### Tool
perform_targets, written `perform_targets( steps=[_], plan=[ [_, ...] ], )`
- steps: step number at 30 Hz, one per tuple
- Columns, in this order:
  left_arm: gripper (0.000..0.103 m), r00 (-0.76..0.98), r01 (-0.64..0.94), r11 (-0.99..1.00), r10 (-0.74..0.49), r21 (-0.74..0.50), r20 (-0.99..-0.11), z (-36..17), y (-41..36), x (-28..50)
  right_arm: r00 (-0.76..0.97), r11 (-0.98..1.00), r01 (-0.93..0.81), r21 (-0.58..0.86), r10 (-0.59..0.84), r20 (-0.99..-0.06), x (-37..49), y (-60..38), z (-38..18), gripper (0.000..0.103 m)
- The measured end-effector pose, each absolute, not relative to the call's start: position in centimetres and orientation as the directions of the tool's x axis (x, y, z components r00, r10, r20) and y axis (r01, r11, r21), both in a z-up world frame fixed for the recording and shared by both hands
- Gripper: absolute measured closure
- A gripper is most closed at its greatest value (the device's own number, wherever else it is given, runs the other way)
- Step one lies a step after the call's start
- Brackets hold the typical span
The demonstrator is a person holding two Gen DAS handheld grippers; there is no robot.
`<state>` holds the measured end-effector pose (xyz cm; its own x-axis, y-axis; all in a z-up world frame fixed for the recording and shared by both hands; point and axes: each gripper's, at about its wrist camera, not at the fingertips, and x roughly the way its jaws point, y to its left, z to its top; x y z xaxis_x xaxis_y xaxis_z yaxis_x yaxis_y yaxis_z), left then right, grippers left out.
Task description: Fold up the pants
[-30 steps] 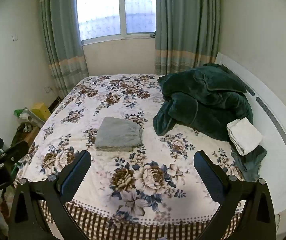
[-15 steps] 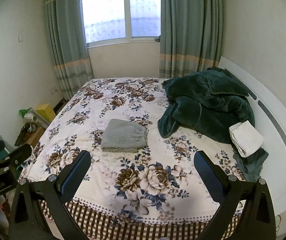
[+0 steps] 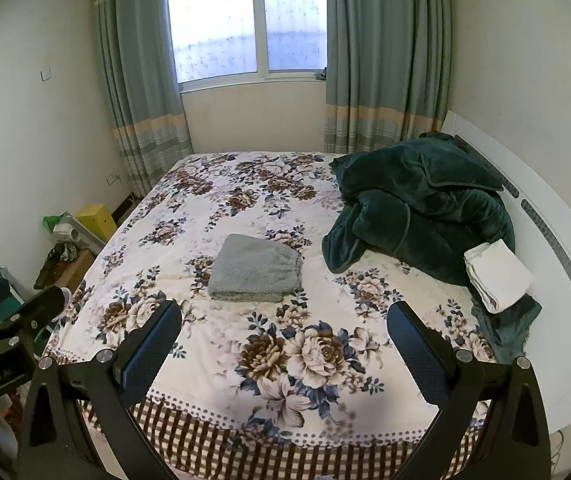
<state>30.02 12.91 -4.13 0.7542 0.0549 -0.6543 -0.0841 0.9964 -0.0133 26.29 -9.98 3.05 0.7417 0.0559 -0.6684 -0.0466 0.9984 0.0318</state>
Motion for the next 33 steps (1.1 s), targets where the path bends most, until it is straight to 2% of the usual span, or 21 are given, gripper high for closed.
perform_targets(
  steps=[33],
  plan=[
    [0.0, 0.766, -0.071, 0.997, 0.05, -0.006, -0.641, -3.67, 13.23, 30.28, 0.745, 0.998, -0.048, 0.041, 0.063, -0.664, 26.28, -9.22, 2.74, 0.0]
  ],
)
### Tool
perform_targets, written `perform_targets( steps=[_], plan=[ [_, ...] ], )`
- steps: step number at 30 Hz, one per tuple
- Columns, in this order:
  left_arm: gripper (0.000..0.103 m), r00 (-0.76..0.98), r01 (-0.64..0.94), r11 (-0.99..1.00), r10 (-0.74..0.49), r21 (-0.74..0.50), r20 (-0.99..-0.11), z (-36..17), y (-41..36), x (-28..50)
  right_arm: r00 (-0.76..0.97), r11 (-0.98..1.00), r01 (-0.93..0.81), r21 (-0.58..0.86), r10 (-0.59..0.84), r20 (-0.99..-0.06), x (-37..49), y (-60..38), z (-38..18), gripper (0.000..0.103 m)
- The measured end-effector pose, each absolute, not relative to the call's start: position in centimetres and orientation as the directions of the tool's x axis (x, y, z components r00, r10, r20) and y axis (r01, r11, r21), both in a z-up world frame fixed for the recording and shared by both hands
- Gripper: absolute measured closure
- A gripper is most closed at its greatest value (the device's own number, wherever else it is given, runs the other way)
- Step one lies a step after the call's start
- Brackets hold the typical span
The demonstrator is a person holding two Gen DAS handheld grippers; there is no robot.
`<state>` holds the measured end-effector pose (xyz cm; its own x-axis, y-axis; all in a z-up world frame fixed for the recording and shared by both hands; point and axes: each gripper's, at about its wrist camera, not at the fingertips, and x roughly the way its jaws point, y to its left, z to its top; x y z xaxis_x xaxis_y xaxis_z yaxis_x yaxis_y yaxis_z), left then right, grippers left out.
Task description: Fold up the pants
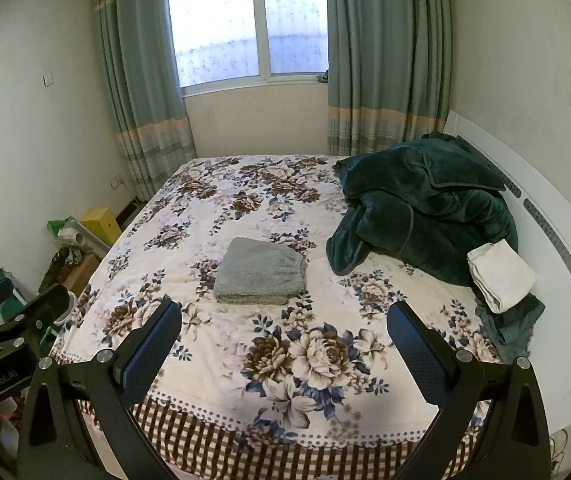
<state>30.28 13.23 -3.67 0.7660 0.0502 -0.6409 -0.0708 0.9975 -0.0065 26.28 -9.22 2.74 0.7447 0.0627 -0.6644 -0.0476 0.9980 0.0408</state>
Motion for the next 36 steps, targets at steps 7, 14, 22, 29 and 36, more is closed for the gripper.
perform_targets(
  steps=[7, 14, 22, 29, 36],
  plan=[
    [0.0, 0.766, -0.069, 0.998, 0.049, -0.007, -0.641, -3.67, 13.26, 30.28, 0.746, 0.998, -0.047, 0.039, 0.061, -0.663, 26.26, -9.2, 2.66, 0.0],
    [0.0, 0.766, -0.073, 0.997, 0.052, -0.007, -0.64, -3.67, 13.25, 30.19, 0.746, 0.998, -0.046, 0.04, 0.061, -0.664, 26.24, -9.15, 2.64, 0.0],
    [0.0, 0.768, -0.07, 0.998, 0.048, -0.008, -0.639, -3.71, 13.26, 30.24, 0.746, 0.998, -0.045, 0.042, 0.062, -0.663, 26.26, -8.96, 2.55, 0.0],
    [0.0, 0.767, -0.071, 0.997, 0.05, -0.007, -0.639, -3.67, 13.19, 30.25, 0.746, 0.998, -0.047, 0.04, 0.062, -0.663, 26.63, -8.75, 2.67, 0.0],
    [0.0, 0.77, -0.071, 0.997, 0.05, -0.008, -0.636, -3.68, 13.23, 30.23, 0.748, 0.998, -0.042, 0.041, 0.059, -0.661, 26.4, -8.83, 2.62, 0.0]
  ],
)
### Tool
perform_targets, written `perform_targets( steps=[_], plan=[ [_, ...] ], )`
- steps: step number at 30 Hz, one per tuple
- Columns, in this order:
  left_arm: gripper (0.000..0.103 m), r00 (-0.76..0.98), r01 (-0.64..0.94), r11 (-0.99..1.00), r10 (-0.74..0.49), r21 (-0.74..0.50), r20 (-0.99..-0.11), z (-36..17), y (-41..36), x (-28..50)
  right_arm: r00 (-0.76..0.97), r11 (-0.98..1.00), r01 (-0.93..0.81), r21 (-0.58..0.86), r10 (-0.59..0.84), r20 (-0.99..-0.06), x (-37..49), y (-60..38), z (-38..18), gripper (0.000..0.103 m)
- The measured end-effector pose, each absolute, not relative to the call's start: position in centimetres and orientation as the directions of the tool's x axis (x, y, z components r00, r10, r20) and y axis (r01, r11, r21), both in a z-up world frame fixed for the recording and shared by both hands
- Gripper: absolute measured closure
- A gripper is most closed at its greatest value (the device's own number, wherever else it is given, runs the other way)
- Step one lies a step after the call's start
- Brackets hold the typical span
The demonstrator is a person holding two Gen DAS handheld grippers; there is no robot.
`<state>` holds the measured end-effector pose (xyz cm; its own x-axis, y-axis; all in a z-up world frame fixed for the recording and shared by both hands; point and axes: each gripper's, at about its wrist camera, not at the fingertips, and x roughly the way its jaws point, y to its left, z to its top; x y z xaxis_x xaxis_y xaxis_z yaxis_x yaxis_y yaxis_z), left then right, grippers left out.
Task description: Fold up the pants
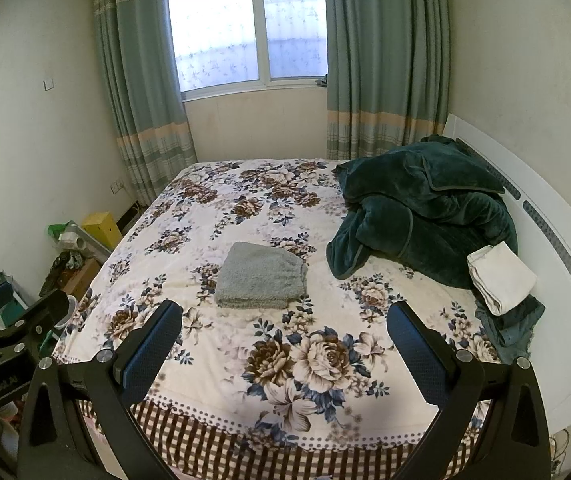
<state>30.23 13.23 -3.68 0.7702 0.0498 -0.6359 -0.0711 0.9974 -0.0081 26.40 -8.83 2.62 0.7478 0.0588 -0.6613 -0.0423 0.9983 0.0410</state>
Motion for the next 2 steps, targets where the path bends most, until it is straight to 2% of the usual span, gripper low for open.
perform_targets(
  steps=[2],
  plan=[
    [0.0, 0.774, -0.073, 0.997, 0.051, -0.01, -0.631, -3.43, 13.34, 30.35, 0.749, 0.998, -0.042, 0.044, 0.06, -0.66, 26.5, -8.61, 2.59, 0.0]
  ],
)
